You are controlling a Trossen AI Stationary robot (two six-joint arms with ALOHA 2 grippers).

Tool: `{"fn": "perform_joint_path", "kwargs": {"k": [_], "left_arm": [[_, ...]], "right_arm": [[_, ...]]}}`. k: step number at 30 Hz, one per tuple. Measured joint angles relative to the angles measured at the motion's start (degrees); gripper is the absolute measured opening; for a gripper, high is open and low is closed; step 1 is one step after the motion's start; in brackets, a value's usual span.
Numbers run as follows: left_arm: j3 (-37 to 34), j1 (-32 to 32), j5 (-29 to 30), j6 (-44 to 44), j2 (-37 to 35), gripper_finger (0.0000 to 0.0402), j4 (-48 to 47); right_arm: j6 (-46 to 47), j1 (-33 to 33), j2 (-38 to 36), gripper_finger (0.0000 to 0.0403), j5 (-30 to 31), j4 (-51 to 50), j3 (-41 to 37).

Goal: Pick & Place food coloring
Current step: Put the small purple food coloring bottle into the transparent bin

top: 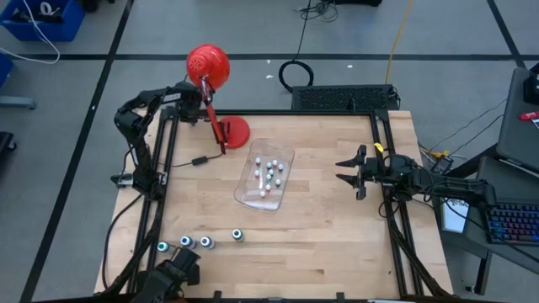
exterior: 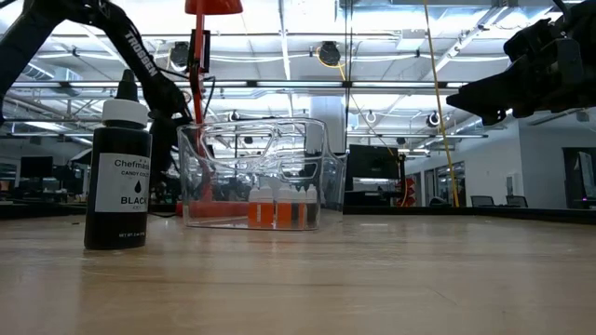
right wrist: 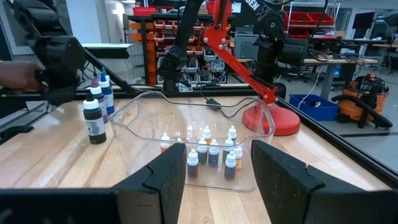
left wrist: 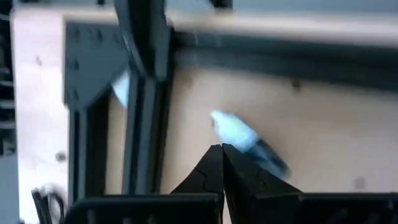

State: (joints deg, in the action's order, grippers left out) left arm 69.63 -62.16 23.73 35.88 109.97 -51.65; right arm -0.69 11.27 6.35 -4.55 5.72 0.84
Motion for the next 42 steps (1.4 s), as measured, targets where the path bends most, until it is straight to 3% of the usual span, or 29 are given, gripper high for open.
{"fn": "perform_joint_path", "kwargs": {"k": [16, 35, 42], "left_arm": [[-4.28, -0.90, -1.62, -3.06, -0.09, 0.0007, 15.72], [-4.59, 2.68, -2.53, -5.07, -0.44, 0.0005, 23.02], [-4.00, 4.34, -15.85, -12.06, -0.61, 0.0004, 21.14]], "right_arm": [[0.00, 0.00, -0.02, 0.0169, -0.01, 0.00, 0.00], [0.00, 0.00, 0.00, 0.0169, -0.01, 0.02, 0.00], [0.00, 0.00, 0.00, 0.0169, -0.01, 0.02, 0.00]]}}
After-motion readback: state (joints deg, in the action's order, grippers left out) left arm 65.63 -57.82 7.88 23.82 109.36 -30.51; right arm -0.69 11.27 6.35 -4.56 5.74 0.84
